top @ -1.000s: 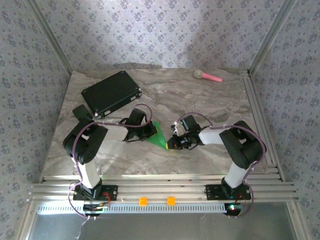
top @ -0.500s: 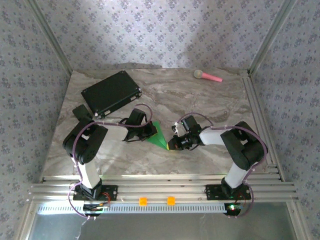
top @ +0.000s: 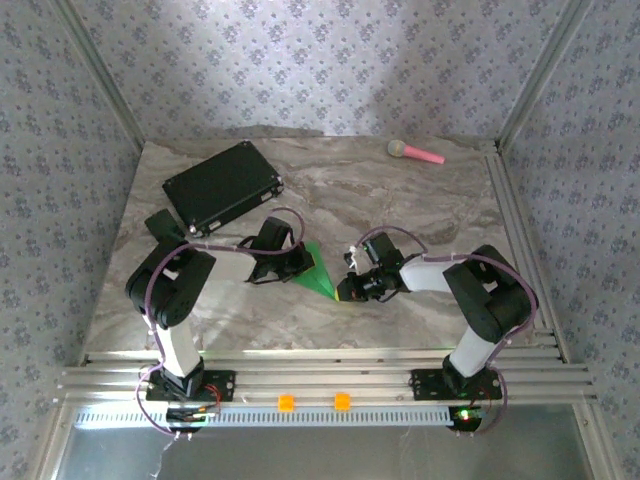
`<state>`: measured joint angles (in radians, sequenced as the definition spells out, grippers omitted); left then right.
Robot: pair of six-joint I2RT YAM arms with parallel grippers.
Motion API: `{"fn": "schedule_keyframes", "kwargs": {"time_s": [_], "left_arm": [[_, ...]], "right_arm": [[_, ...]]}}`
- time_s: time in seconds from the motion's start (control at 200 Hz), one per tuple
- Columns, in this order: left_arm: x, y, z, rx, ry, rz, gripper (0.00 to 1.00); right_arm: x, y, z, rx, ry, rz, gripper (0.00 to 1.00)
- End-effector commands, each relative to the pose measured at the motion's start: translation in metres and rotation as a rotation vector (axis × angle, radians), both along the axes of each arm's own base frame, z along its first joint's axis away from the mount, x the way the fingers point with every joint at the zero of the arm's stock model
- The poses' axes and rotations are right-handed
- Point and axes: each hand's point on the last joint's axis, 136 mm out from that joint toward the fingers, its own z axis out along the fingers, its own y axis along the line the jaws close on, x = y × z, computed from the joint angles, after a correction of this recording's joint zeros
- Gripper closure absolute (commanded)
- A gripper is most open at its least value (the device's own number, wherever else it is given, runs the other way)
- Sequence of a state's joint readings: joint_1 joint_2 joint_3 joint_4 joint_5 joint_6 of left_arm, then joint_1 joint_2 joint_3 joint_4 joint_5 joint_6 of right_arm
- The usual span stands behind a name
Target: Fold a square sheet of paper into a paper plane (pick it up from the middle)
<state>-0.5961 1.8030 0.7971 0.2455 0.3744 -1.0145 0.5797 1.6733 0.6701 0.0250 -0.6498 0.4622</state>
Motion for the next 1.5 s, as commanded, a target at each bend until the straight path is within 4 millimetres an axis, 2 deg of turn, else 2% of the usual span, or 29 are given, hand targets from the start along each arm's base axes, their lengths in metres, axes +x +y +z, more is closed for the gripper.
{"fn": "schedule_keyframes", "kwargs": {"time_s": [0.0, 0.095, 0.18, 0.29, 0.335, 0.425, 0.475, 0.56, 0.645, 0.79, 1.039, 1.279, 1.494], "left_arm": [[-0.016, 0.025, -0.04, 0.125, 0.096, 0.031, 0.95], [-0.016, 0.024, -0.04, 0.123, 0.095, 0.027, 0.95], [-0.016, 0.023, -0.04, 0.124, 0.094, 0.021, 0.95], [-0.017, 0.022, -0.039, 0.126, 0.092, 0.016, 0.95], [-0.017, 0.021, -0.039, 0.126, 0.092, 0.016, 0.95], [-0.016, 0.021, -0.039, 0.126, 0.091, 0.014, 0.95], [-0.016, 0.021, -0.039, 0.126, 0.091, 0.013, 0.95], [-0.015, 0.02, -0.038, 0.125, 0.087, 0.012, 0.95], [-0.016, 0.02, -0.038, 0.126, 0.089, 0.011, 0.95], [-0.017, 0.021, -0.039, 0.126, 0.09, 0.01, 0.95], [-0.018, 0.021, -0.04, 0.123, 0.091, 0.011, 0.95], [-0.017, 0.02, -0.04, 0.123, 0.09, 0.008, 0.95], [-0.018, 0.024, -0.042, 0.13, 0.093, 0.014, 0.96]], "right_arm": [[-0.027, -0.022, -0.019, -0.125, 0.105, -0.01, 0.87], [-0.012, -0.016, 0.003, -0.075, 0.057, -0.038, 0.84], [0.003, -0.011, 0.024, -0.033, 0.013, -0.069, 0.73], [0.021, -0.003, 0.05, 0.022, -0.057, -0.087, 0.71], [0.024, 0.005, 0.059, 0.053, -0.069, -0.068, 0.74], [0.029, 0.022, 0.066, 0.067, -0.073, -0.023, 0.88], [0.029, 0.032, 0.066, 0.062, -0.069, 0.008, 0.93], [0.033, 0.043, 0.051, 0.003, -0.053, 0.023, 0.97], [0.034, 0.051, 0.036, -0.053, -0.044, 0.036, 0.99], [0.04, 0.06, 0.026, -0.098, -0.053, 0.033, 0.99], [0.04, 0.057, 0.011, -0.15, -0.027, 0.054, 1.0], [0.025, 0.044, -0.012, -0.186, 0.027, 0.046, 0.99], [0.012, 0.033, -0.018, -0.123, 0.074, 0.008, 0.97]]}}
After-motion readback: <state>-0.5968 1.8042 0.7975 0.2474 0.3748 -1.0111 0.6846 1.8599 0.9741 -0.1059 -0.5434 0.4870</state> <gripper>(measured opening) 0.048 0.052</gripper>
